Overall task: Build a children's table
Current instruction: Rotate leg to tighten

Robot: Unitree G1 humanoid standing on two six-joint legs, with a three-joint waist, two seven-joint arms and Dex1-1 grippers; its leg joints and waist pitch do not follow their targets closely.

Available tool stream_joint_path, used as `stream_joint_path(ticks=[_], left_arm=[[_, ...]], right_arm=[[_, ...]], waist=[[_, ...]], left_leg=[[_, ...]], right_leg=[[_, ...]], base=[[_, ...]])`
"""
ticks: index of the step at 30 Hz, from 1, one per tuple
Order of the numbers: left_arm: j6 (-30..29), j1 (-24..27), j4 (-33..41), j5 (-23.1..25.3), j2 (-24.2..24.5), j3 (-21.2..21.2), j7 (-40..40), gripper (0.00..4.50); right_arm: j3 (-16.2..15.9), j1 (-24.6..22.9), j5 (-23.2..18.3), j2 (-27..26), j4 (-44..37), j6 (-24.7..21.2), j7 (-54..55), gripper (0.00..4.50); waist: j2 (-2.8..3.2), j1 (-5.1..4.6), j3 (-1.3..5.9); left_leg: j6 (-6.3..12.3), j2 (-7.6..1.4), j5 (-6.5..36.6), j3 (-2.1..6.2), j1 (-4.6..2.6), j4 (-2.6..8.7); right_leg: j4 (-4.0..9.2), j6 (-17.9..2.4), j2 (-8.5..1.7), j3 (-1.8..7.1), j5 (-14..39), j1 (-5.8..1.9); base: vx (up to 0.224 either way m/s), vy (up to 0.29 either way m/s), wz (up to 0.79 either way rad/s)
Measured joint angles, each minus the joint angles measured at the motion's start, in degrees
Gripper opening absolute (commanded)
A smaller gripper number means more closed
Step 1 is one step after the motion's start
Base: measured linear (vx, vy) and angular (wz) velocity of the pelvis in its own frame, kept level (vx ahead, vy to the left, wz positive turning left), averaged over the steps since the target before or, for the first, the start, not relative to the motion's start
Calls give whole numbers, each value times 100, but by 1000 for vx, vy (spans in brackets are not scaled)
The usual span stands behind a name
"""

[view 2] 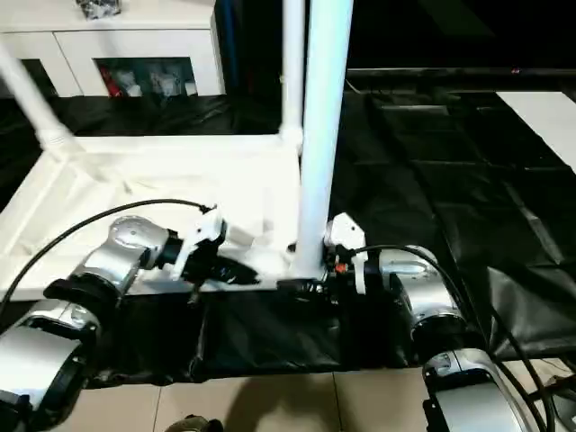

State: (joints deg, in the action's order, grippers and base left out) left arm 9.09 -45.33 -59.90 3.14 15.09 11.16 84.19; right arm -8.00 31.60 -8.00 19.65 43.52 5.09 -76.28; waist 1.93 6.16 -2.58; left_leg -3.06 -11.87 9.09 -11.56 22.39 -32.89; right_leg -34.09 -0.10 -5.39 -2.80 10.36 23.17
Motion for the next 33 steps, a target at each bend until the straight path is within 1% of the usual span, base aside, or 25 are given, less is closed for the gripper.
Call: stream_joint_path(ticks=[3, 5, 6, 7, 10, 13, 16, 17, 19, 20, 21, 23, 27, 28, 31, 32, 33], left_arm=[[0, 4, 2, -1, 4, 1, 91, 0], [-4, 4, 2, -1, 4, 3, 125, 0], [-7, 4, 2, -1, 3, 3, 128, 0], [-11, 4, 2, -1, 2, 3, 128, 0], [-21, 7, 2, -1, 5, 3, 123, 0], [-32, 11, 2, -1, 10, 2, 96, 0], [-142, 11, 1, 9, -42, -75, -434, 0], [-170, 8, 1, 37, -73, -120, -712, 0], [-211, 3, 0, 63, -150, -144, -989, 0], [-268, -1, -5, 102, -238, -176, -1237, 0], [-351, -36, -38, 130, -354, -222, -1585, 0], [-491, -150, -108, 219, -590, -241, -2170, 0], [-729, -288, -231, 280, -1038, -285, -3144, 0], [-765, -304, -234, 287, -1106, -288, -3295, 0], [-770, -305, -235, 297, -1173, -290, -3457, 0], [-770, -305, -235, 298, -1180, -294, -3469, 0], [-766, -305, -230, 304, -1180, -292, -3439, 0]], right_arm=[[-53, -11, -40, 33, -70, -89, -75, 315], [-71, -27, -40, 33, -97, -114, -94, 298], [-72, -36, -40, 31, -114, -115, -99, 298], [-69, -46, -40, 21, -122, -117, -96, 283], [-44, -68, -38, 5, -152, -122, -43, 270], [-22, -87, -38, -47, -163, -122, 35, 267], [183, -154, 4, -286, -80, -100, 884, 265], [275, -135, 27, -406, -13, -93, 1362, 265], [385, -109, 45, -534, 69, -98, 1871, 265], [486, -47, 57, -648, 179, -129, 2279, 265], [652, 33, 68, -804, 303, -211, 2800, 265], [862, 206, 95, -1006, 495, -325, 3718, 264], [1049, 551, 215, -1243, 875, -403, 5111, 264], [1068, 620, 232, -1271, 946, -411, 5319, 264], [1074, 630, 307, -1297, 965, -326, 5509, 264], [1074, 630, 325, -1299, 972, -303, 5524, 334], [1074, 628, 341, -1299, 991, -245, 5519, 334]], waist=[[0, 27, 0], [0, 31, 0], [0, 31, 0], [0, 31, 0], [0, 29, 0], [-1, 24, 0], [-4, 10, 0], [-4, -19, 0], [-5, -64, 0], [-5, -100, 1], [-5, -123, 1], [-4, -147, 1], [13, -192, 12], [19, -192, 16], [33, -186, 24], [34, -185, 25], [31, -181, 23]], left_leg=[[0, 0, 0, 0, 0, 0], [0, 0, 0, 0, 0, -1], [0, 0, 0, 0, 0, -2], [0, 0, 0, 0, 0, -2], [0, -1, 0, 0, 0, -3], [0, -1, 0, 0, -2, -4], [-2, -1, 0, 0, -14, -3], [-2, 0, 0, -1, -22, -3], [-3, 2, 0, -1, -30, -2], [-3, 4, 0, -1, -35, -2], [-3, 5, 0, -2, -36, -2], [-3, 10, 0, -2, -37, -2], [-3, 14, 0, -1, -40, -1], [-3, 14, 0, -1, -39, 1], [-3, 14, 0, 0, -39, 5], [-3, 14, 0, 0, -38, 5], [-3, 14, 0, 0, -37, 5]], right_leg=[[1, 0, 0, 1, 0, 0], [2, 0, 0, 0, 0, 0], [1, 0, 0, 1, 0, 0], [1, 0, 0, 0, 0, 0], [1, 0, 0, 0, 0, 0], [-3, 0, 0, 0, 0, 0], [-10, -6, 0, 2, -5, -5], [-10, -10, 0, 6, -8, -8], [-7, -12, 0, 9, -10, -14], [-5, -12, 0, 12, -10, -18], [-6, -14, 0, 16, -11, -18], [-2, -20, 0, 20, -16, -16], [1, -19, 0, 23, -17, -20], [1, -18, 0, 23, -16, -21], [4, -12, 0, 21, -12, -21], [4, -11, 0, 21, -12, -20], [4, -11, 0, 20, -12, -20]], base=[[0, 0, 0], [0, 0, 0], [0, 0, 0], [0, 0, 0], [0, 0, 0], [0, 0, 0], [0, 0, 0], [0, 0, 0], [0, 0, 0], [0, 0, 0], [0, 0, 0], [0, 0, 0], [0, 0, 0], [0, 0, 0], [0, 0, 0], [0, 0, 0], [0, 0, 0]])
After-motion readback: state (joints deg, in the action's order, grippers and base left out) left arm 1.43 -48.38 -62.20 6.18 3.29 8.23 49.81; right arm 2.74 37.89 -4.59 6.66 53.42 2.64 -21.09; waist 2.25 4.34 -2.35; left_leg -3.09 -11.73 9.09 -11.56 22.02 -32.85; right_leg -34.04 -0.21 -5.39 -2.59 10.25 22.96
